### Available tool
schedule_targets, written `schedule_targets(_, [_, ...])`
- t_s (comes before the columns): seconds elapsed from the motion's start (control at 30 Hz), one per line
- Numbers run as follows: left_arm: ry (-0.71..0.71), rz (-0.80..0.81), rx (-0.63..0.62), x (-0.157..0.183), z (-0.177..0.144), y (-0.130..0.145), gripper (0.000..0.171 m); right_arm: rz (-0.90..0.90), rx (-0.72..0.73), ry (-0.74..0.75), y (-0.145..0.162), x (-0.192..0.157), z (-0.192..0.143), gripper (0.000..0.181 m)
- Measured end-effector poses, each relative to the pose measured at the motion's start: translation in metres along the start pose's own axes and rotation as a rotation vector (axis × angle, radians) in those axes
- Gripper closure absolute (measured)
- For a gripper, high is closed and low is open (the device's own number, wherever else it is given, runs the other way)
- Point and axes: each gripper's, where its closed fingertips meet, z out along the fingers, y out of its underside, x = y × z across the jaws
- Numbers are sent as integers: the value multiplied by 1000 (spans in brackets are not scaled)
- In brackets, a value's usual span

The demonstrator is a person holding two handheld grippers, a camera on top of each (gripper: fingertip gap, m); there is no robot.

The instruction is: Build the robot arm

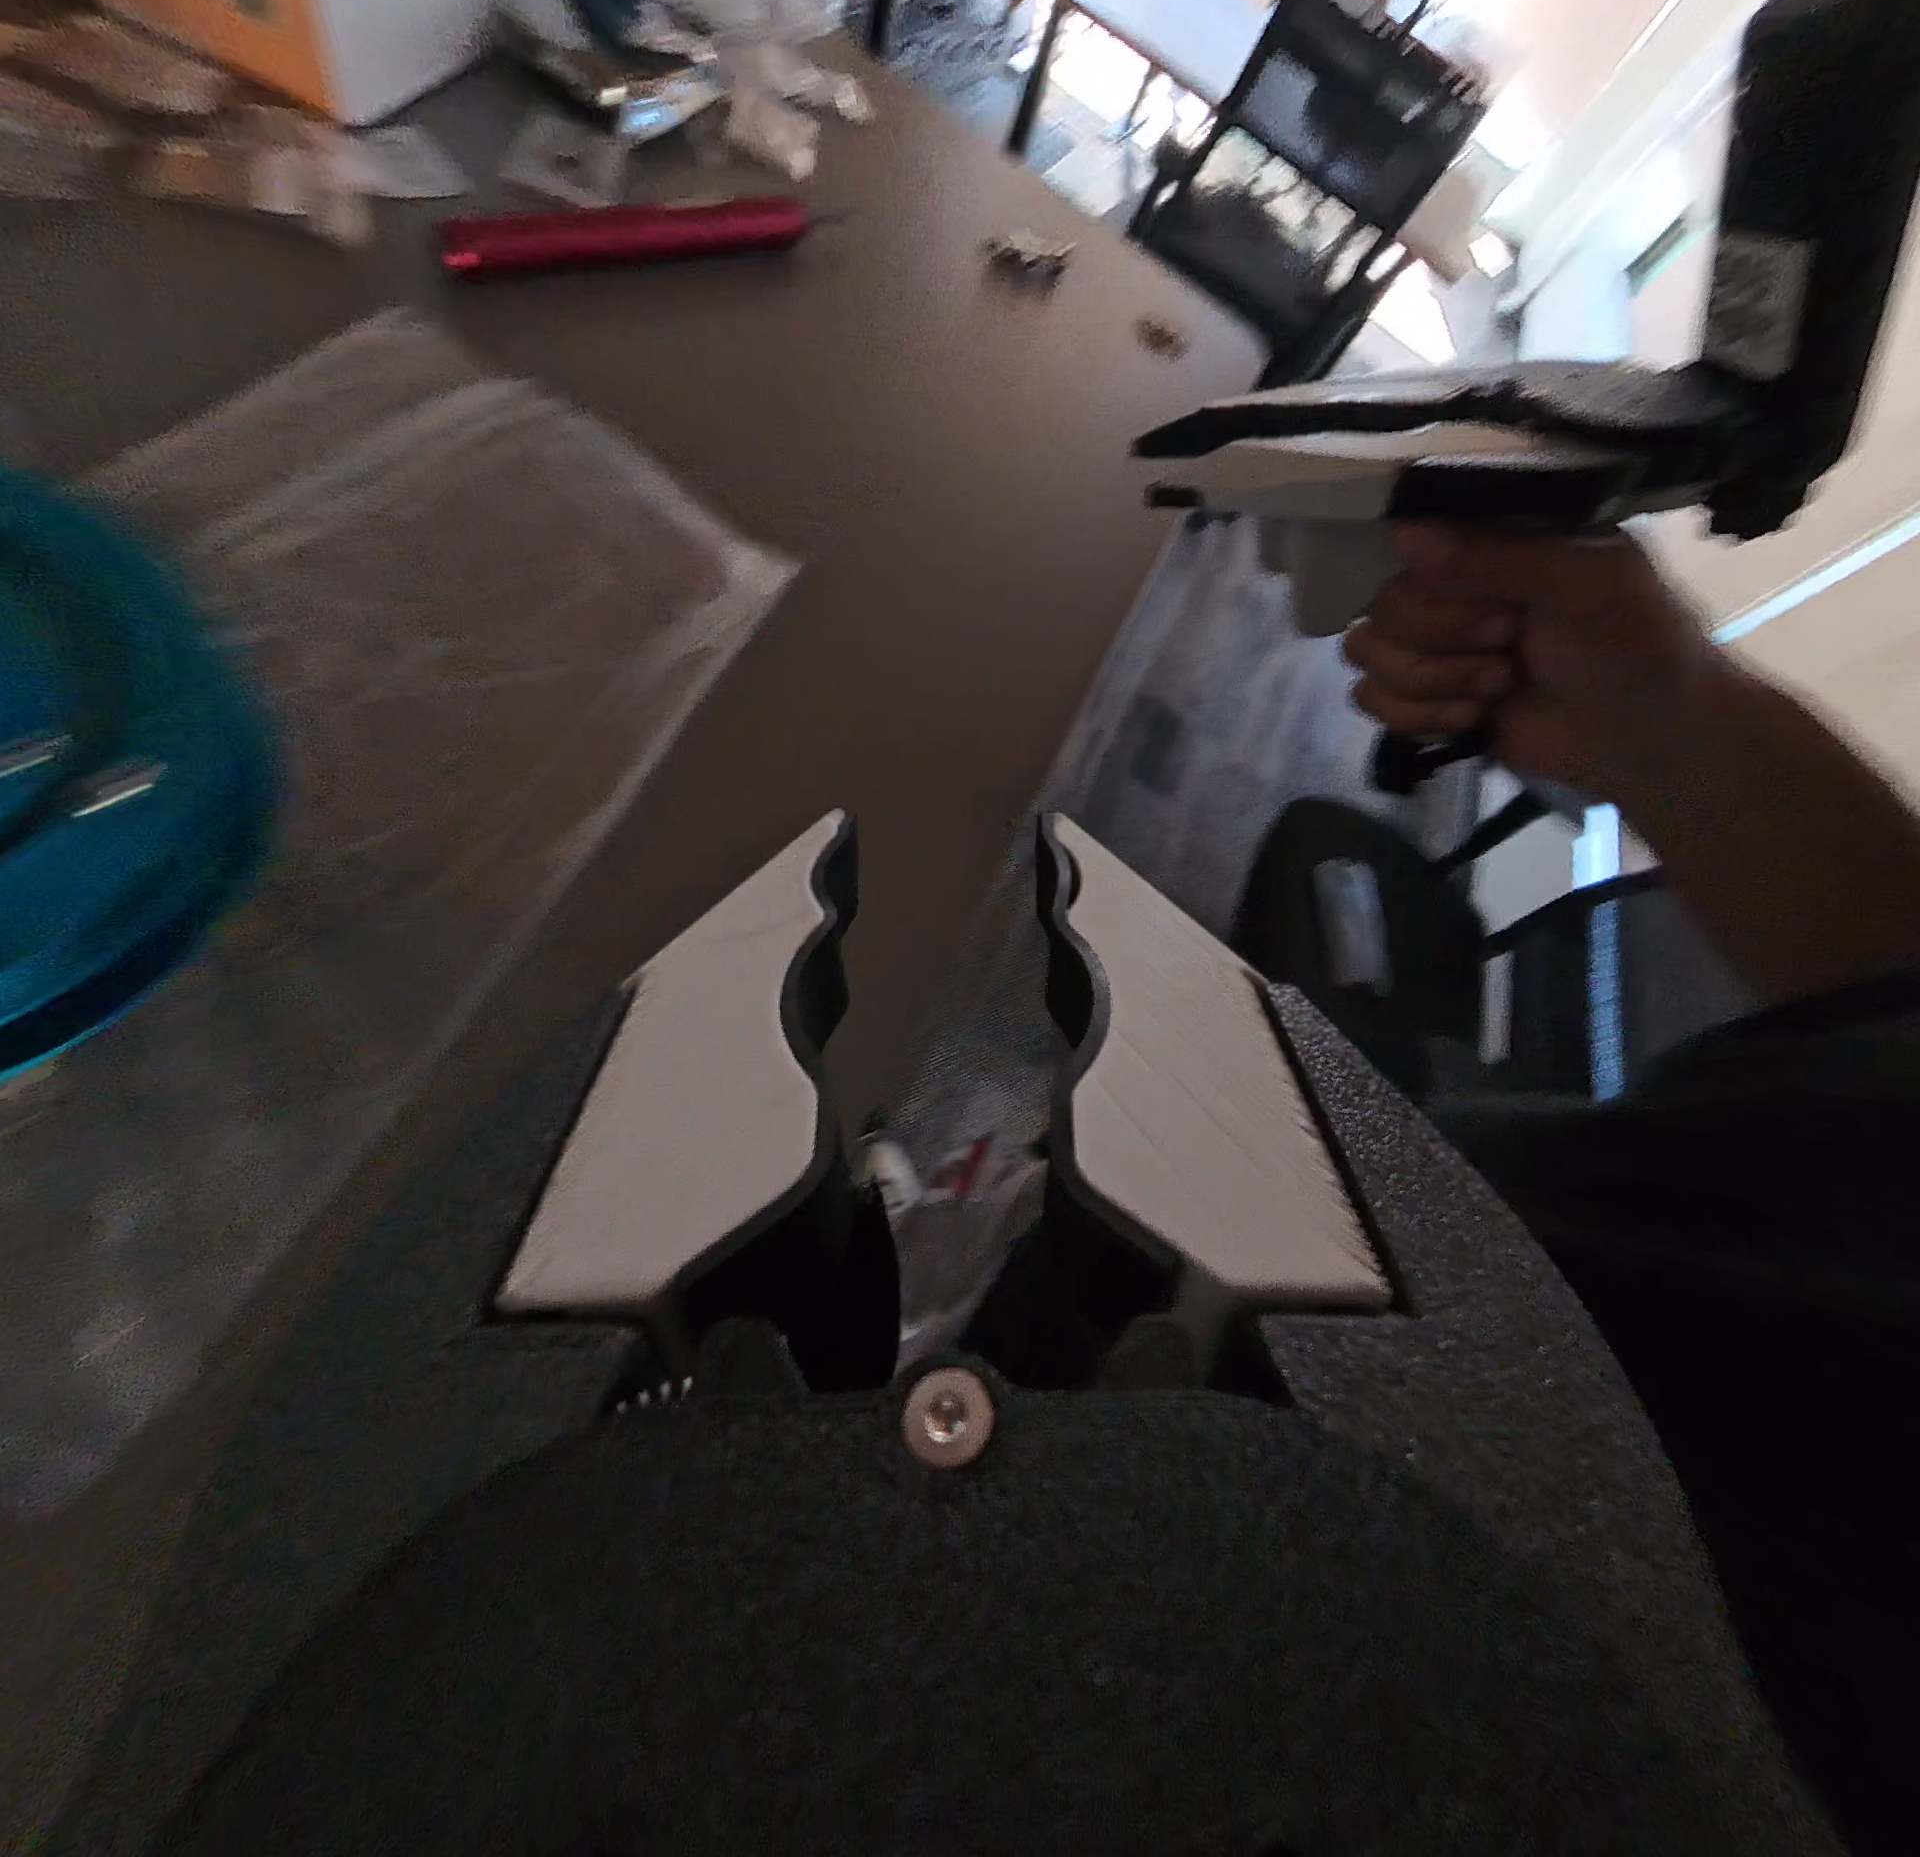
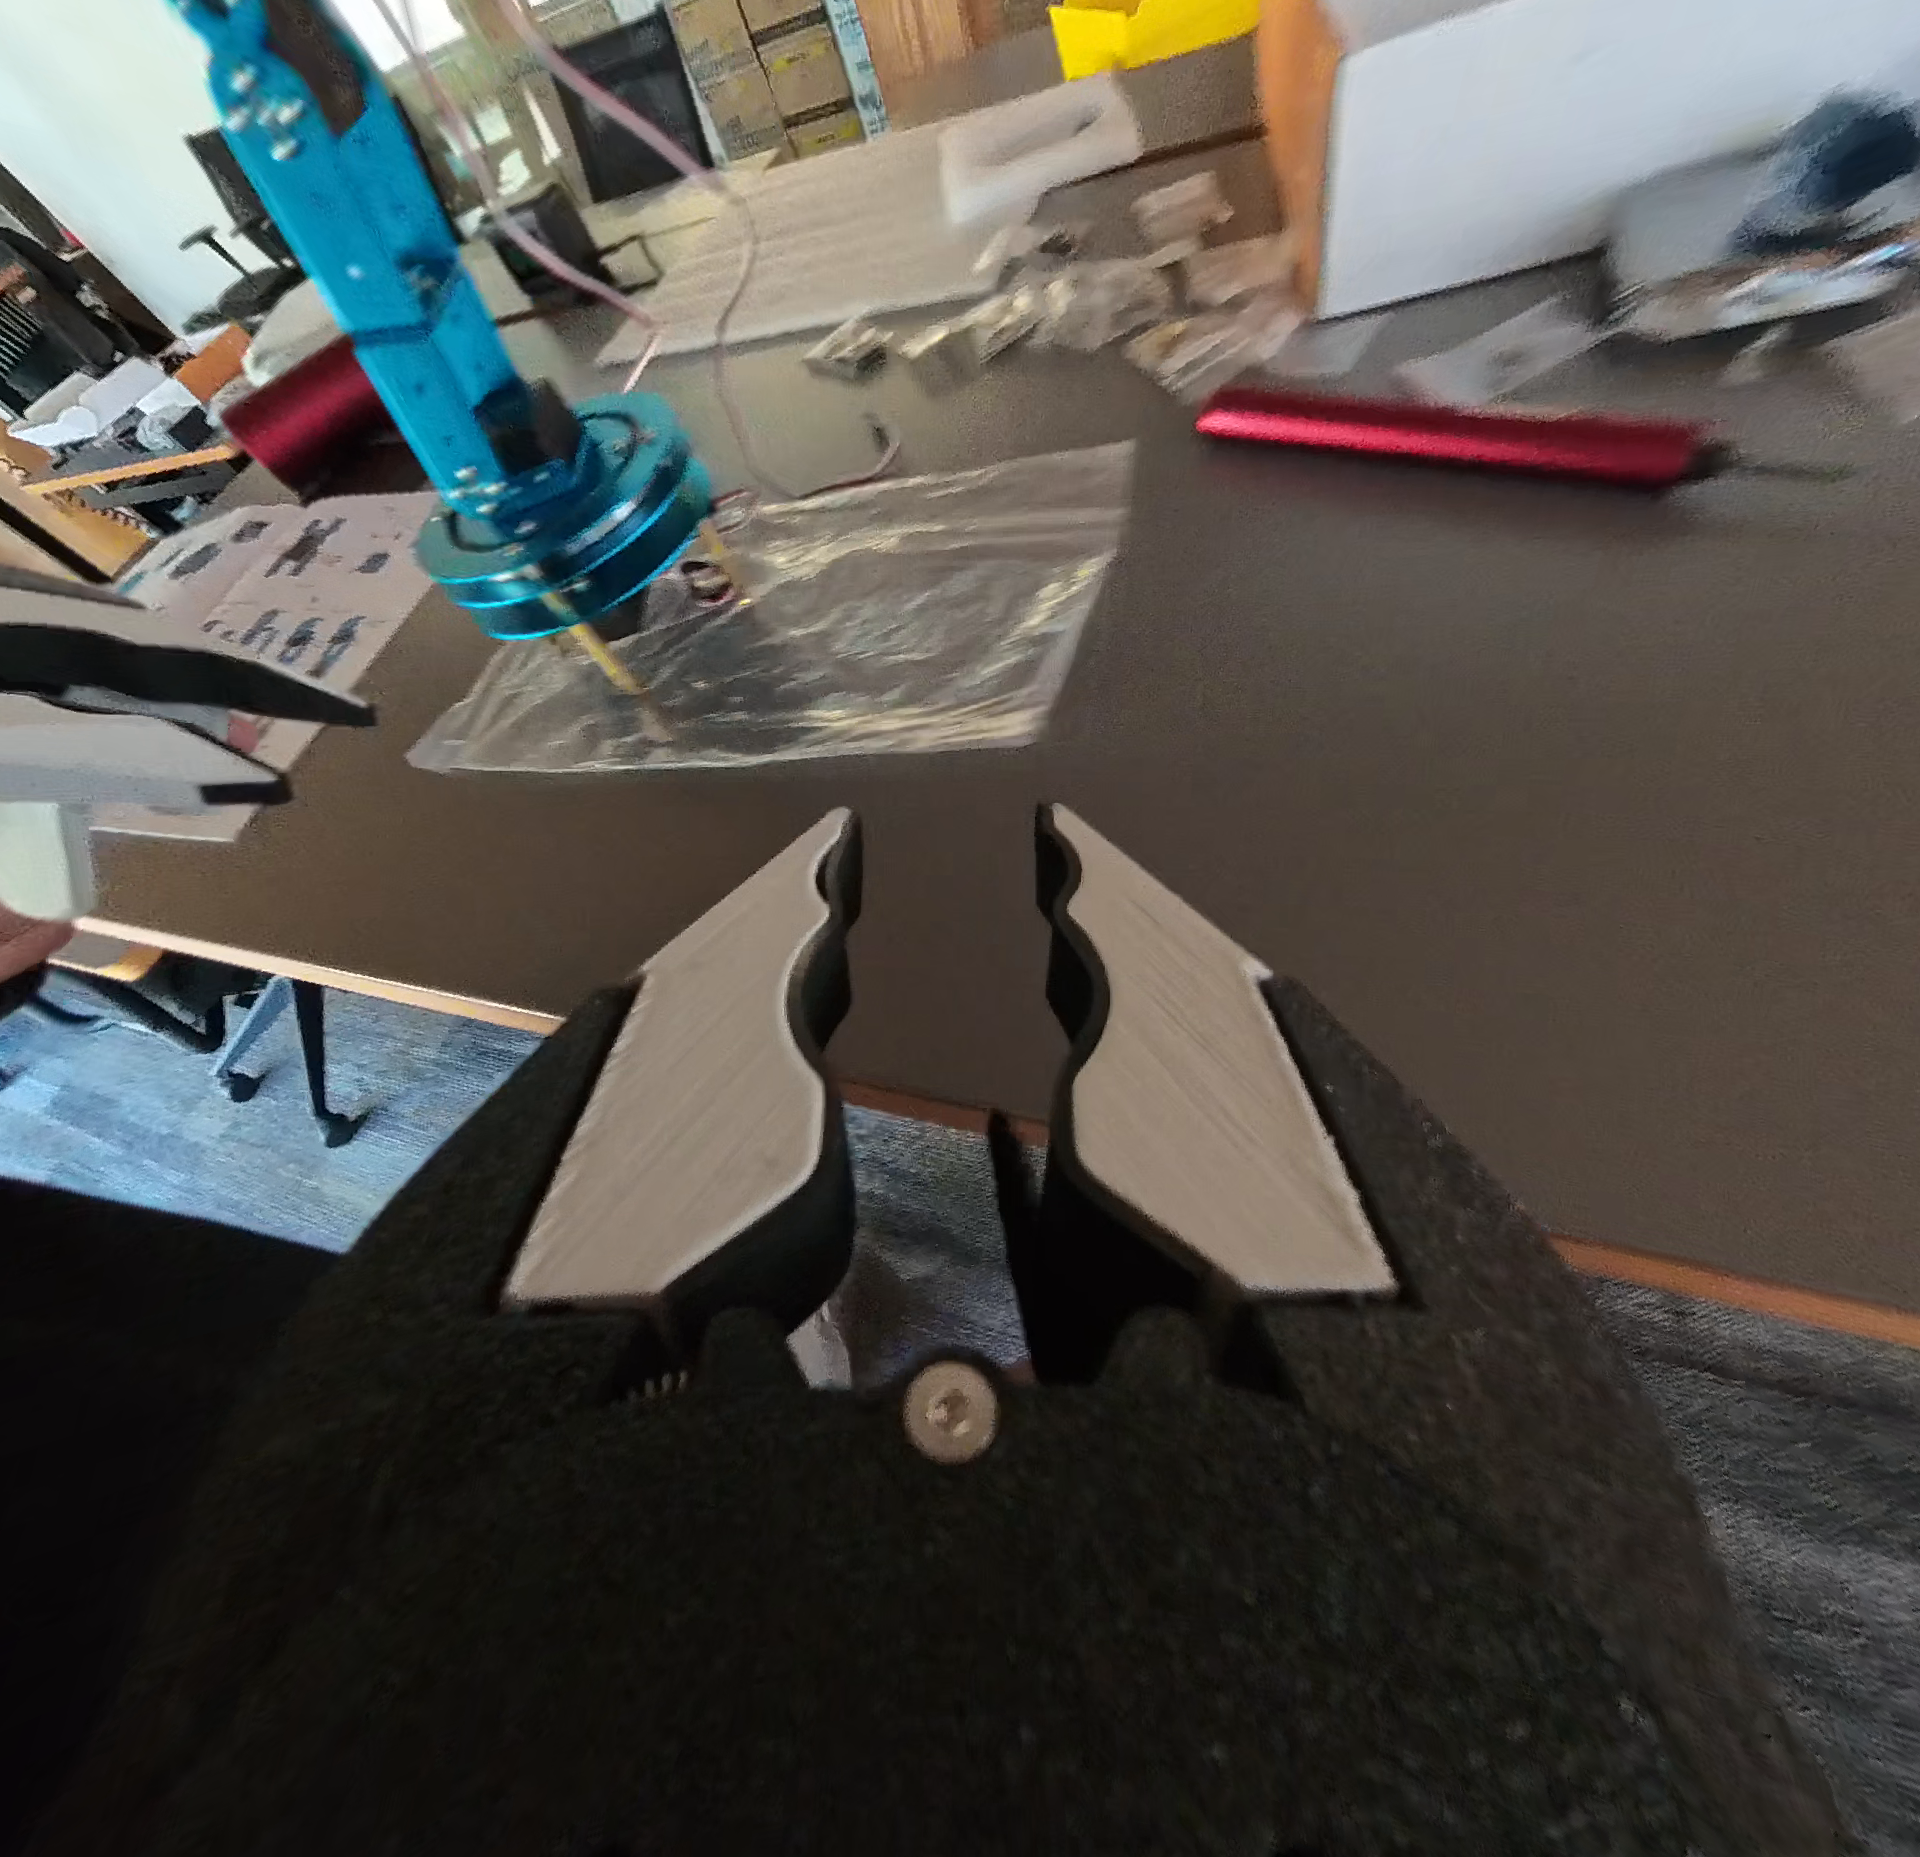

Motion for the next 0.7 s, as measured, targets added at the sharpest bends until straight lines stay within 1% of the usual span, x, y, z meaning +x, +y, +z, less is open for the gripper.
schedule_targets(0.07, [77,-71,15,34,40,-22,138,-28,4,2,-17,38,-16,149])
schedule_targets(0.1, [88,-85,12,45,60,-32,138,-42,7,2,-26,55,-23,149])
schedule_targets(0.17, [70,-68,1,53,99,-56,138,-66,22,-5,-44,85,-36,149])
schedule_targets(0.23, [19,-14,0,44,143,-92,137,-75,42,0,-58,114,-43,149])
schedule_targets(0.3, [-12,41,20,23,190,-146,137,-63,58,-2,-69,136,-45,149])
schedule_targets(0.37, [-18,118,55,-8,236,-210,137,-49,74,-7,-79,153,-45,149])
schedule_targets(0.43, [-21,249,-11,-49,286,-265,137,-36,91,-13,-86,167,-42,149])
schedule_targets(0.5, [-159,395,-101,-114,332,-316,136,-20,92,-32,-88,179,-36,149])
schedule_targets(0.53, [-220,471,-152,-145,354,-338,135,-8,82,-40,-87,186,-32,149])
schedule_targets(0.6, [-359,597,-210,-204,397,-377,134,15,41,-47,-81,202,-23,149])
schedule_targets(0.67, [-466,696,-226,-250,437,-406,134,32,12,-52,-78,217,-18,149])
schedule_targets(0.7, [-499,744,-244,-269,455,-413,134,38,6,-59,-78,223,-17,149])
